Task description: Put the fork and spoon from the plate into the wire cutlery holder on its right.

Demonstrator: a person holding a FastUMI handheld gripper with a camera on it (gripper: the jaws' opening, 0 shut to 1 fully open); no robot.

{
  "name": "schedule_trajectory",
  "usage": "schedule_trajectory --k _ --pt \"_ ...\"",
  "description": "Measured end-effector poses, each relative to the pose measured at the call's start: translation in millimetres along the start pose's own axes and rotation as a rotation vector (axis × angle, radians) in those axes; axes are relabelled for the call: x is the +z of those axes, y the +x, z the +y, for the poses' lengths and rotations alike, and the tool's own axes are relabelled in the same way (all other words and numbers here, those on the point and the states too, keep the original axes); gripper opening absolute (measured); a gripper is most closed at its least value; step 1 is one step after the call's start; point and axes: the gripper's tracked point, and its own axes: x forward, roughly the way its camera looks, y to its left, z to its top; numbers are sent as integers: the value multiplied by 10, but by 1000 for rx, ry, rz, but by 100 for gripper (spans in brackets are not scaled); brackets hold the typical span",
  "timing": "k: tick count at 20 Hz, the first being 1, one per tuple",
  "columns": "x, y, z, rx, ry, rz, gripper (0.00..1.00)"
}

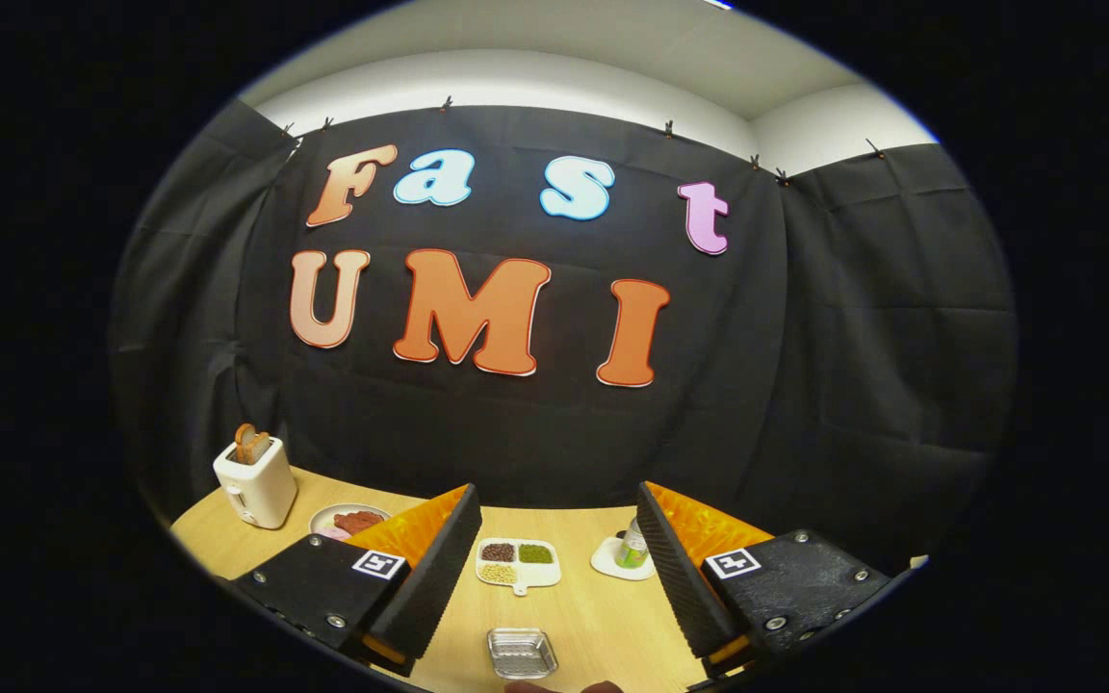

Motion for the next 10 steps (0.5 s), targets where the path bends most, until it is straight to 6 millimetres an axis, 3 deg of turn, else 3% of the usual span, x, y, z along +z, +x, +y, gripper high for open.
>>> schedule_trajectory --k 10 --pt "91 162 545 56 41 -31 97"
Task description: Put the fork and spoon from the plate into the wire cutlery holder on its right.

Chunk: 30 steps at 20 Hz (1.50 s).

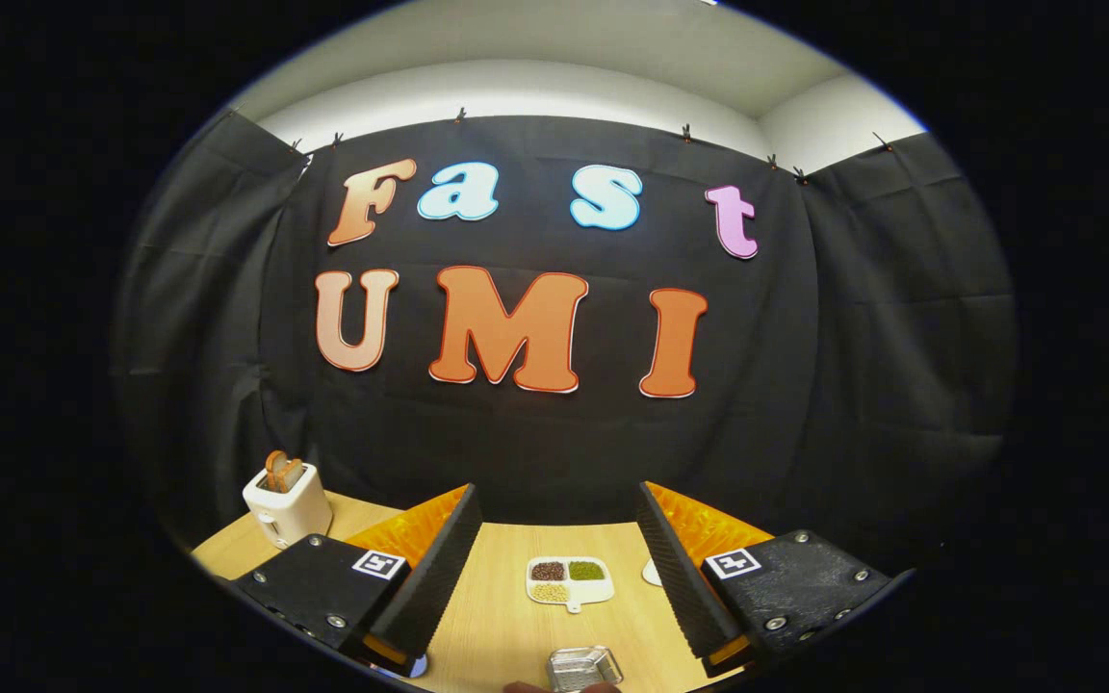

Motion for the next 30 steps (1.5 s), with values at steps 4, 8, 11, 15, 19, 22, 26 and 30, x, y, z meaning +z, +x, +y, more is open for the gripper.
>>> schedule_trajectory --k 4,8,11,15,19,22,26,30 --pt "-169 45 305 48 7 65 97" --pt "-379 36 692 117 4 146 97" --pt "-626 8 1013 184 -26 234 97" --pt "-969 -44 1365 242 -44 374 98" --pt "-1536 -280 1702 324 -11 587 98" --pt "-1930 -496 1917 357 48 754 95" --pt "-2391 -653 2026 343 14 896 93" --pt "-2734 -890 2078 355 -35 1000 91"
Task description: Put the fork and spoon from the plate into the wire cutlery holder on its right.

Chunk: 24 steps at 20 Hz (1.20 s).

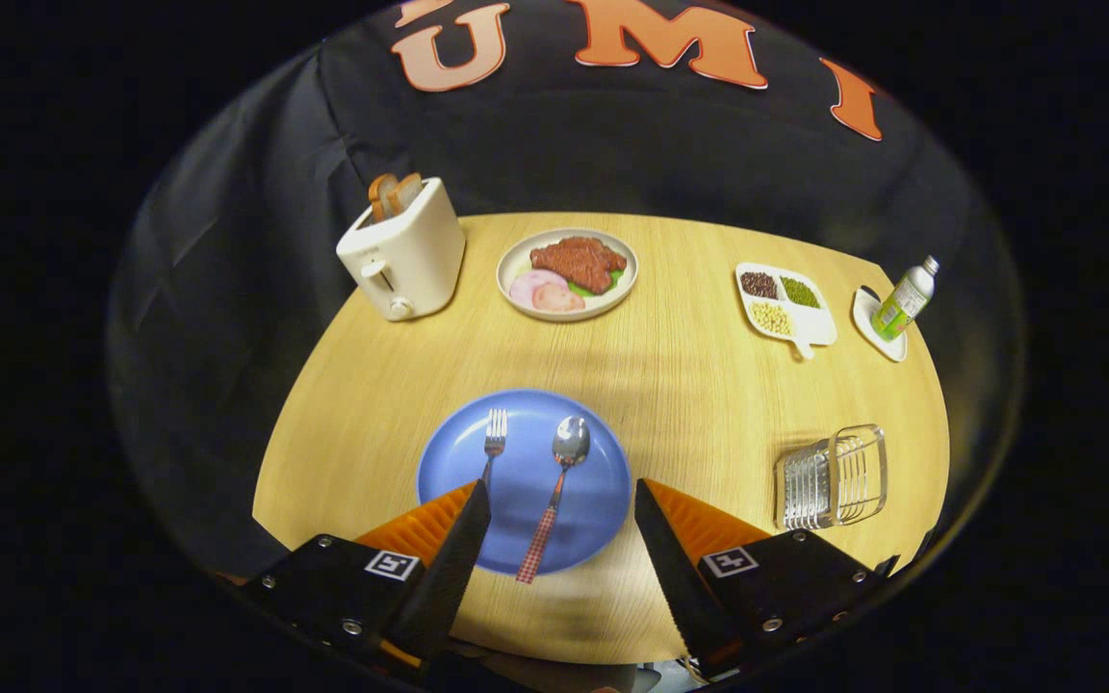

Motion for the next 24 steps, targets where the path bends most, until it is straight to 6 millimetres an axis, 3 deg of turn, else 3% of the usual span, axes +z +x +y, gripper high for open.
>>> schedule_trajectory --k 6,12,21,24 --pt "-370 266 130 -22 16 85 81" --pt "-659 442 205 -34 48 129 62" --pt "-810 694 252 -83 64 152 24" --pt "-788 729 210 -114 62 134 19"
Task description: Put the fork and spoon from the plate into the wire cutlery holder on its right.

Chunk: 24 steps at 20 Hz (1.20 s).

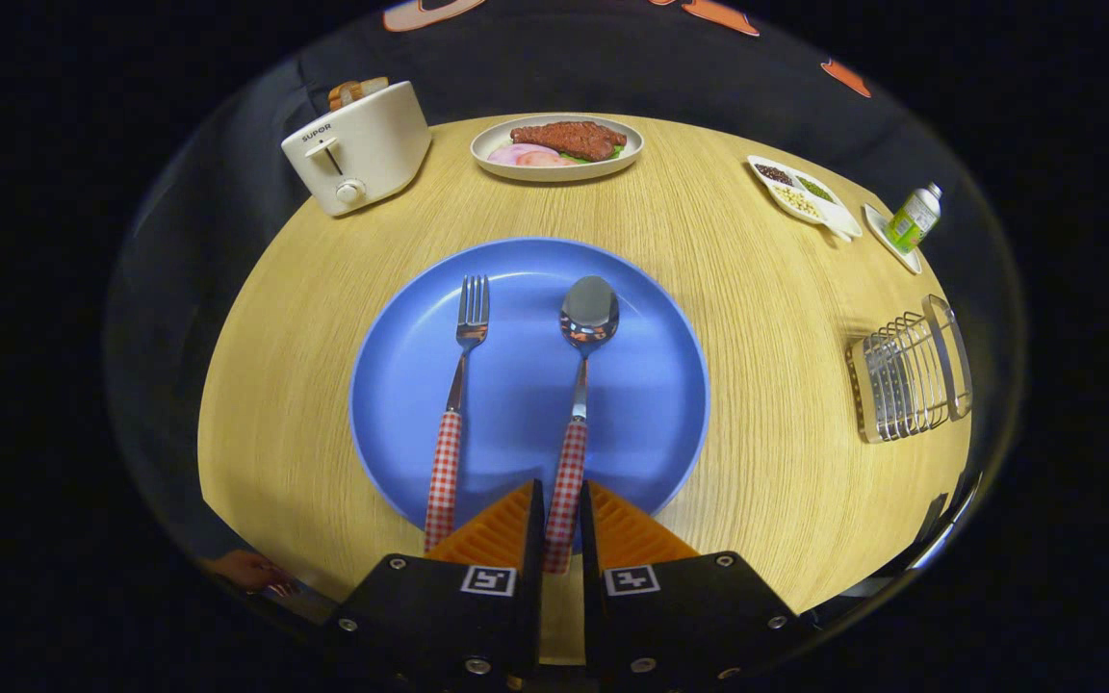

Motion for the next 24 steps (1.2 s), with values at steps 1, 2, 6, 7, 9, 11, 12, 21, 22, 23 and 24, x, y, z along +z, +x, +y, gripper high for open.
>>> schedule_trajectory --k 1,2,6,7,9,11,12,21,22,23,24 --pt "2 3 5 3 11 1 14" --pt "10 -14 -11 5 29 5 12" --pt "106 -199 -157 24 63 -8 8" --pt "142 -286 -187 33 59 -19 8" --pt "262 -447 -313 22 41 -59 8" --pt "319 -650 -370 31 42 -86 8" --pt "354 -732 -414 37 46 -95 8" --pt "414 -1268 -1550 -66 70 -128 8" --pt "387 -1298 -1696 -82 68 -119 8" --pt "348 -1313 -1833 -97 67 -107 8" --pt "286 -1331 -1963 -106 60 -87 8"
